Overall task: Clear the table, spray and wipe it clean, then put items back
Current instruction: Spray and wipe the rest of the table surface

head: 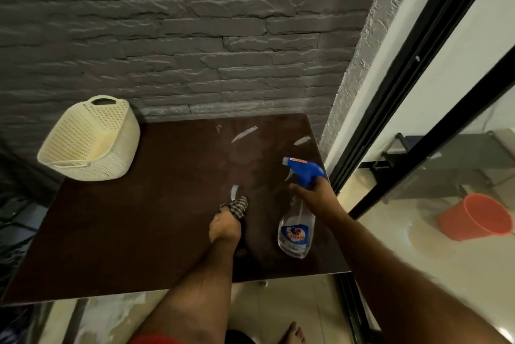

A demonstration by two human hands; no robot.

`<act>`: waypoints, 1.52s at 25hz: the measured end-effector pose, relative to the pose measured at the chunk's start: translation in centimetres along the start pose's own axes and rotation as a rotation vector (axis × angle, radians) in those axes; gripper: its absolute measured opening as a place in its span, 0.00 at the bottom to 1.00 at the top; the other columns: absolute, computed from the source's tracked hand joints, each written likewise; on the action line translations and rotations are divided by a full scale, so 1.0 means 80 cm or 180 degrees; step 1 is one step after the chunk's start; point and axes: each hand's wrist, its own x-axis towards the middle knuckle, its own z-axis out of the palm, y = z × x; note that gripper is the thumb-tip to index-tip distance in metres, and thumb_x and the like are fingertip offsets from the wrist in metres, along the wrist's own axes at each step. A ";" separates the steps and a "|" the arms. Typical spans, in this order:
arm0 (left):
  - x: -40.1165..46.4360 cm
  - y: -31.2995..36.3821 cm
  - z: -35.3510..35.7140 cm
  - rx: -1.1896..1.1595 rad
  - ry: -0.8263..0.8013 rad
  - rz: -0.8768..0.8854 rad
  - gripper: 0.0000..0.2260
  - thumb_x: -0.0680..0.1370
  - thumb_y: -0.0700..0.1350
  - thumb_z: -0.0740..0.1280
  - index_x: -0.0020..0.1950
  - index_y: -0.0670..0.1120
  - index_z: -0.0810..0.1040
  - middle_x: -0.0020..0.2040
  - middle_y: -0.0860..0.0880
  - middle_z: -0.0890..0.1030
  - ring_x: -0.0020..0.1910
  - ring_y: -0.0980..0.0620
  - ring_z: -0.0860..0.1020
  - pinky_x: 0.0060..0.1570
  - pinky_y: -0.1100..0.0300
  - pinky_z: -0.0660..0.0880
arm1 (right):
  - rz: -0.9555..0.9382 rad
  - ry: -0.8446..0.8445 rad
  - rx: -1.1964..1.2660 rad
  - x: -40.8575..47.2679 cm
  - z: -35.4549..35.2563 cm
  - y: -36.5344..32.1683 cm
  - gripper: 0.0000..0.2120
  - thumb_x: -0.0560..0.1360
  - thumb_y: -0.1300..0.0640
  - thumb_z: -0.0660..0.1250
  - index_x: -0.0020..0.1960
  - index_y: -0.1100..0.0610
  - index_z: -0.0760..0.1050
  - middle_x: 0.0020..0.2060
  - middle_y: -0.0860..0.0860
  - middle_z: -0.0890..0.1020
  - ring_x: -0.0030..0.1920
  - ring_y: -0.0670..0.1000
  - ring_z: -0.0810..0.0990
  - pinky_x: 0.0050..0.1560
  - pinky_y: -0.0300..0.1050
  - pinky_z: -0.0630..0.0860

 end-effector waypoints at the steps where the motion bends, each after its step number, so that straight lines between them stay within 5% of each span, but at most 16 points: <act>1: -0.002 0.004 -0.010 -0.0296 0.0062 -0.0100 0.17 0.79 0.47 0.62 0.67 0.43 0.71 0.63 0.40 0.77 0.63 0.40 0.75 0.61 0.52 0.72 | -0.0082 -0.0034 -0.0082 -0.001 0.001 -0.002 0.15 0.73 0.51 0.72 0.58 0.52 0.74 0.46 0.49 0.82 0.43 0.45 0.83 0.40 0.38 0.77; 4: -0.005 0.025 -0.038 -0.1069 0.0151 -0.0232 0.16 0.78 0.49 0.64 0.63 0.43 0.74 0.60 0.40 0.79 0.60 0.39 0.76 0.56 0.54 0.73 | -0.0461 0.0280 -0.0411 -0.002 0.002 -0.021 0.11 0.70 0.46 0.73 0.47 0.50 0.77 0.35 0.46 0.82 0.35 0.42 0.81 0.34 0.37 0.76; 7: -0.014 0.053 -0.057 -0.1626 0.0237 -0.0121 0.14 0.77 0.49 0.65 0.60 0.44 0.76 0.57 0.41 0.80 0.56 0.40 0.78 0.52 0.55 0.73 | -0.0664 0.0157 0.0313 0.001 0.007 -0.056 0.08 0.69 0.51 0.73 0.40 0.53 0.76 0.28 0.45 0.78 0.28 0.43 0.78 0.31 0.39 0.76; 11: -0.020 0.072 -0.078 -0.2045 0.0445 -0.0112 0.13 0.75 0.48 0.66 0.57 0.45 0.78 0.54 0.43 0.82 0.52 0.43 0.79 0.53 0.55 0.76 | -0.0472 -0.0551 0.1307 0.006 0.015 -0.089 0.17 0.73 0.62 0.70 0.61 0.53 0.76 0.45 0.50 0.83 0.45 0.49 0.83 0.48 0.47 0.80; 15: -0.012 0.049 -0.094 -0.2516 0.0569 -0.0372 0.12 0.76 0.47 0.66 0.57 0.45 0.78 0.53 0.43 0.82 0.52 0.43 0.80 0.56 0.49 0.77 | -0.0076 -0.1033 0.1669 0.010 0.027 -0.097 0.13 0.75 0.60 0.70 0.59 0.59 0.75 0.38 0.55 0.81 0.36 0.51 0.82 0.39 0.46 0.80; 20: 0.017 0.011 -0.103 -0.2599 0.0533 -0.0674 0.12 0.77 0.47 0.66 0.59 0.44 0.77 0.54 0.43 0.81 0.52 0.43 0.80 0.57 0.47 0.77 | 0.0186 -0.0800 0.1084 0.036 0.050 -0.102 0.11 0.72 0.58 0.74 0.47 0.59 0.73 0.30 0.53 0.74 0.28 0.48 0.74 0.33 0.44 0.76; 29: 0.139 0.012 -0.144 -0.3181 0.0314 -0.0780 0.14 0.77 0.45 0.65 0.61 0.42 0.74 0.55 0.41 0.80 0.53 0.40 0.80 0.58 0.44 0.77 | -0.0107 -0.0721 -0.0076 0.129 0.094 -0.154 0.09 0.71 0.54 0.73 0.49 0.55 0.76 0.43 0.56 0.84 0.41 0.55 0.85 0.45 0.52 0.84; 38: 0.244 0.017 -0.197 -0.2908 0.0548 -0.0490 0.17 0.76 0.49 0.71 0.60 0.43 0.75 0.54 0.43 0.81 0.52 0.43 0.80 0.57 0.48 0.77 | 0.0169 -0.0675 -0.0189 0.193 0.137 -0.199 0.14 0.72 0.58 0.71 0.56 0.60 0.74 0.40 0.55 0.80 0.35 0.51 0.80 0.35 0.44 0.79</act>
